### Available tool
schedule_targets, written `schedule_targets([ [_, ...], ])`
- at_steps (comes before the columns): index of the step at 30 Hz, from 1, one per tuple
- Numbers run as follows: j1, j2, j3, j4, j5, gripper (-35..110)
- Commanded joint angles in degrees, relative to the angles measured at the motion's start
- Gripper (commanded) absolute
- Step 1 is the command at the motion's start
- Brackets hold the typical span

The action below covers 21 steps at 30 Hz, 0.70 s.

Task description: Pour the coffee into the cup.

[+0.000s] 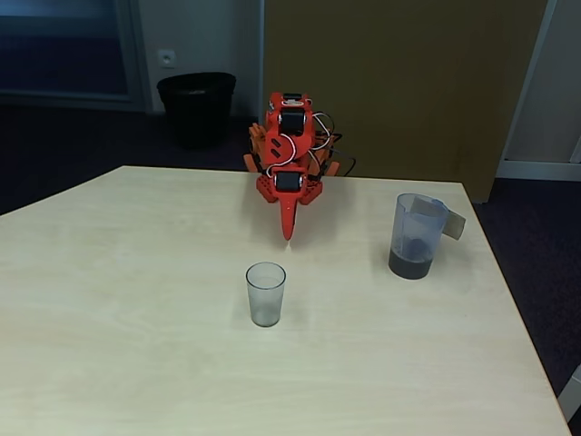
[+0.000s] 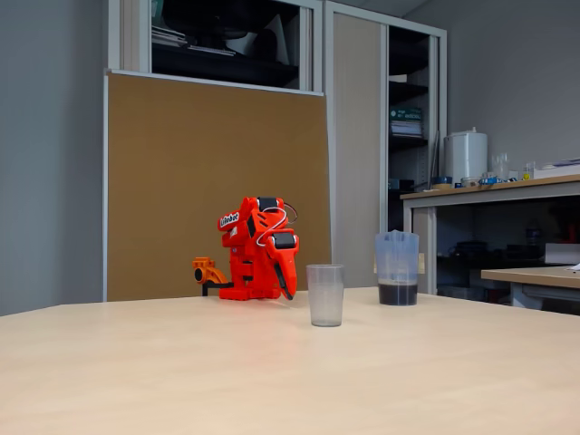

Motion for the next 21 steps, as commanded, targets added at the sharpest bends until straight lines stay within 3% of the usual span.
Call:
schedule_targets([
  [1, -1.93, 0.70, 0.35, 0.79, 2.02, 0],
  [3, -4.04, 0.62, 0.35, 0.70, 6.33, 0],
  [6, -9.76, 0.53, 0.35, 1.23, 28.30, 0],
  [10, -21.18, 0.53, 0.35, -0.26, 27.60, 0],
  [12, -23.12, 0.70, 0.35, -2.37, 32.34, 0],
  [21, -36.04, 4.31, 0.26, -4.57, 66.71, 0],
])
